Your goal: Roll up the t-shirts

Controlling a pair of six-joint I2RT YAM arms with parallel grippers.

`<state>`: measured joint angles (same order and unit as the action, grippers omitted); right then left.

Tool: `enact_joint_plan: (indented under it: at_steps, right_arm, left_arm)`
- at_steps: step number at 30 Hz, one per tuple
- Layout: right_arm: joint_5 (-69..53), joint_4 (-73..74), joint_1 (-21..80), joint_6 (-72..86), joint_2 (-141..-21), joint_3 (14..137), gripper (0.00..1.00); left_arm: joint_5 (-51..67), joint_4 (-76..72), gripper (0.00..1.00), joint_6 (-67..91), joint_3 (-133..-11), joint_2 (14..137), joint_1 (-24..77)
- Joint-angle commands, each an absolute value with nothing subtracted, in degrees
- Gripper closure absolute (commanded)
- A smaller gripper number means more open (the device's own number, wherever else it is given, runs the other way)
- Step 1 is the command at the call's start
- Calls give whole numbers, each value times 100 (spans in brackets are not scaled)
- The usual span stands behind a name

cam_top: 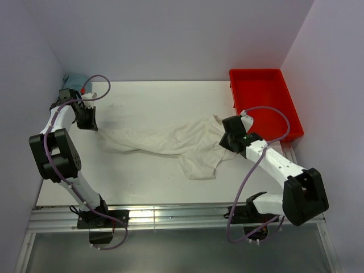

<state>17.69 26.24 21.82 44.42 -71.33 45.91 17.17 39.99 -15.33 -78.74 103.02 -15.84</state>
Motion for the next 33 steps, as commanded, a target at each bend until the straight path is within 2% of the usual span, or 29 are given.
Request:
enact_joint_plan:
  at_steps: [1, 11, 17, 25, 26, 30, 32, 33]
  right_arm:
    - [1468, 1908, 2101, 4702, -7268, 4202, 62]
    - [976, 1081, 1670, 4676, -7655, 3709, 63]
    - [888, 941, 1521, 4605, -7936, 3735, 51]
    - [897, 765, 1503, 4640, -8051, 3604, 50]
    - [870, 721, 1503, 4641, -8059, 3577, 51]
    - [800, 642, 1503, 4676, -8033, 3490, 72]
    - [800, 703, 1503, 4693, -7807, 3507, 86]
    - [782, 764, 1503, 4685, -7700, 3516, 88]
  left_arm:
    - [1890, 3911, 100, -1617, -7875, 10336, -1600]
    - [1907, 3937, 100, -1670, -7822, 10292, -1600]
    - [1863, 3964, 100, -1670, -7840, 10301, -1608]
    - [1802, 4008, 100, -1661, -7884, 10345, -1608]
    - [1793, 4025, 100, -1661, -7892, 10353, -1608]
    - [1767, 4043, 100, -1644, -7919, 10389, -1608]
    - [1749, 4043, 100, -1652, -7910, 10389, -1608]
    - [1740, 4034, 100, -1652, -7901, 10397, -1600]
